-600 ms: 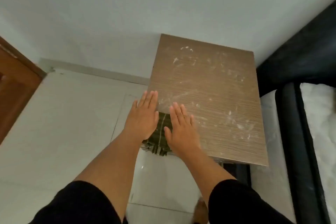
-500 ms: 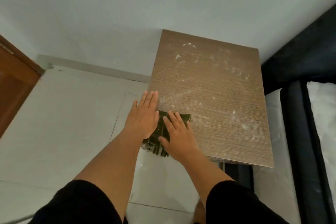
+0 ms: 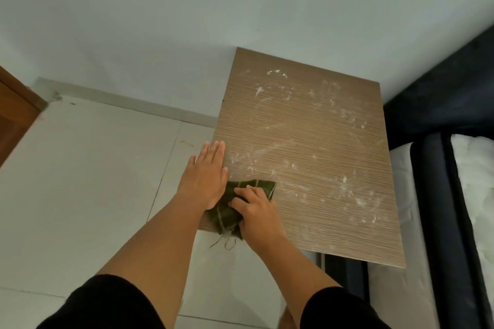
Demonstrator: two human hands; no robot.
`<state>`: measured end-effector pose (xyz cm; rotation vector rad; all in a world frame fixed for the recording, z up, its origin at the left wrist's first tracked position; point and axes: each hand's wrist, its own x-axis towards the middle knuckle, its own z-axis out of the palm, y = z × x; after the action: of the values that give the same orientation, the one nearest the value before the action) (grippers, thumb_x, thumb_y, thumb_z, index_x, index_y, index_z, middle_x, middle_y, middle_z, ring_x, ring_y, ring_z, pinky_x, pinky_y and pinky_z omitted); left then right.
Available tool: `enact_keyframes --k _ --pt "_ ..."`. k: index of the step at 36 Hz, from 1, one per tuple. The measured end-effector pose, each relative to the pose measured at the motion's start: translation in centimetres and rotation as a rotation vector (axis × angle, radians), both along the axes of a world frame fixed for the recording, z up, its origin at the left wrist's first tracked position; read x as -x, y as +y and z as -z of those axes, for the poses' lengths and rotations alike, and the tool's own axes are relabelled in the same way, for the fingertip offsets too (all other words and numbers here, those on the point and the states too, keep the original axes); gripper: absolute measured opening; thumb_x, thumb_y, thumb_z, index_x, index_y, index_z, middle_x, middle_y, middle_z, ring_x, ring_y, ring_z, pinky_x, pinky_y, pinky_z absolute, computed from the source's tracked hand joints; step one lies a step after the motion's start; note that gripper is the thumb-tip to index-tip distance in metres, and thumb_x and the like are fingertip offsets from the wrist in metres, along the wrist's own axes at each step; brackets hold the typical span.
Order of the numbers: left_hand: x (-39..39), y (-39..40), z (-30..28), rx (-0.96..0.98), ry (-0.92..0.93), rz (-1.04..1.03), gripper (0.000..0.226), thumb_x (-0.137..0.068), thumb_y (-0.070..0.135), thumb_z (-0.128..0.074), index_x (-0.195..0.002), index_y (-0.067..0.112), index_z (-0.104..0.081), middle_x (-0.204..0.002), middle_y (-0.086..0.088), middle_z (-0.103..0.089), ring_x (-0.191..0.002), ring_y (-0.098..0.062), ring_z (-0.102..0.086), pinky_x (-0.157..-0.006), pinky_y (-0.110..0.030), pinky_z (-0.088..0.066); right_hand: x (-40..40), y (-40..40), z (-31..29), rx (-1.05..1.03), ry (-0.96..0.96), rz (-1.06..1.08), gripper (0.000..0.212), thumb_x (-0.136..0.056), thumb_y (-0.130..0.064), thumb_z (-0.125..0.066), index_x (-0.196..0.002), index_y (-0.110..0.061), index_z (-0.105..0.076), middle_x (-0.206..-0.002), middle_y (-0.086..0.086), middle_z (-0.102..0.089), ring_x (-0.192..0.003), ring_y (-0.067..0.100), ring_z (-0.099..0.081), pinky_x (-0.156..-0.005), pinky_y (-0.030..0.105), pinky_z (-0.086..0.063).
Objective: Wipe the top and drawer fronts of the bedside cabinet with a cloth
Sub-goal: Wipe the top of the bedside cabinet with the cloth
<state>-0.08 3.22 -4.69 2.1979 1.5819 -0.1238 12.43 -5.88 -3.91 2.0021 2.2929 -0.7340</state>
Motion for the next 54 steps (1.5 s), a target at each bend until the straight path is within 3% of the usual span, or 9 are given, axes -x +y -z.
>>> enact_keyframes --k 3,8,12,17,25,31,40,45,54 --pt "-0.2 0.7 -0.1 0.009 -0.029 -0.026 0.059 -0.100 0.034 -0.020 -0.148 0.015 0.008 -0.158 -0.002 0.004 -0.145 -0.019 0.006 -0.118 -0.040 -0.008 -0.1 1.4 -0.5 -0.043 0.007 0.008 0.038 -0.083 0.001 -0.053 -0.118 -0.014 -0.050 -0.121 0.004 -0.053 -0.110 0.023 -0.043 -0.080 0.035 -0.043" --pt "-0.9 3.3 -0.1 -0.010 -0.133 -0.139 0.058 -0.100 0.032 -0.020 -0.148 0.015 0.005 -0.158 -0.004 0.000 -0.145 -0.020 0.003 -0.118 -0.042 -0.011 -1.7 5.4 -2.2 -0.136 0.038 0.124 0.032 -0.077 0.008 -0.048 -0.104 -0.010 -0.046 -0.101 0.008 -0.050 -0.080 0.017 -0.038 -0.064 0.028 -0.032" --pt "-1.8 5.7 0.8 -0.013 -0.171 -0.180 0.059 -0.099 0.034 -0.022 -0.148 0.015 0.005 -0.158 -0.003 0.003 -0.145 -0.020 0.006 -0.118 -0.041 -0.008 -3.7 9.5 -3.6 -0.237 0.021 0.180 0.026 -0.083 0.001 -0.051 -0.105 -0.011 -0.047 -0.102 0.006 -0.049 -0.084 0.017 -0.042 -0.068 0.028 -0.042" --pt "-3.5 9.0 2.1 -0.020 -0.198 -0.184 0.060 -0.099 0.036 -0.022 -0.148 0.015 0.004 -0.158 -0.003 0.002 -0.145 -0.020 0.005 -0.118 -0.041 -0.010 -5.5 15.6 -4.6 -0.348 0.025 0.210 0.045 -0.083 0.004 -0.050 -0.122 -0.018 -0.047 -0.112 0.007 -0.051 -0.098 0.019 -0.046 -0.079 0.029 -0.045" --pt "-6.0 14.9 4.0 -0.032 -0.287 -0.254 0.059 -0.100 0.036 -0.017 -0.148 0.013 0.008 -0.158 -0.003 0.008 -0.145 -0.017 0.009 -0.118 -0.038 -0.006 -6.3 25.0 -4.6 -0.482 0.042 0.244 0.053 -0.083 0.001 -0.051 -0.130 -0.024 -0.047 -0.112 0.010 -0.053 -0.101 0.025 -0.049 -0.073 0.030 -0.042" --pt "-7.0 18.0 5.2 -0.035 -0.387 -0.292 0.058 -0.100 0.035 -0.017 -0.148 0.015 0.008 -0.159 -0.002 0.005 -0.145 -0.016 0.005 -0.118 -0.039 -0.009 -6.9 30.3 -3.2 -0.505 0.037 0.324 0.042 -0.085 0.002 -0.048 -0.122 -0.018 -0.049 -0.110 0.011 -0.050 -0.096 0.026 -0.050 -0.071 0.031 -0.045" --pt "-7.3 18.2 6.3 -0.108 -0.470 -0.328 0.057 -0.100 0.035 -0.020 -0.148 0.024 0.006 -0.158 0.002 -0.005 -0.145 -0.015 -0.007 -0.115 -0.037 -0.020 -7.3 35.5 0.1 -0.480 0.071 0.265 0.057 -0.082 0.009 -0.046 -0.132 -0.017 -0.047 -0.122 0.014 -0.042 -0.113 0.026 -0.041 -0.087 0.027 -0.038" --pt "-7.4 18.3 6.7 -0.119 -0.470 -0.340 0.057 -0.099 0.037 -0.019 -0.148 0.027 0.009 -0.158 0.004 -0.005 -0.145 -0.014 -0.008 -0.115 -0.038 -0.020 -6.7 37.6 1.7 -0.477 0.043 0.265 0.053 -0.083 0.007 -0.046 -0.130 -0.017 -0.049 -0.122 0.016 -0.042 -0.112 0.028 -0.042 -0.082 0.027 -0.038" --pt "-7.4 18.4 6.3 -0.039 -0.526 -0.391 0.059 -0.098 0.041 -0.020 -0.145 0.034 0.015 -0.158 0.003 -0.009 -0.142 -0.018 -0.021 -0.113 -0.039 -0.027 -6.7 39.3 3.2 -0.337 -0.002 0.292 0.054 -0.082 -0.003 -0.049 -0.131 -0.025 -0.049 -0.123 0.012 -0.043 -0.117 0.028 -0.037 -0.096 0.039 -0.037"
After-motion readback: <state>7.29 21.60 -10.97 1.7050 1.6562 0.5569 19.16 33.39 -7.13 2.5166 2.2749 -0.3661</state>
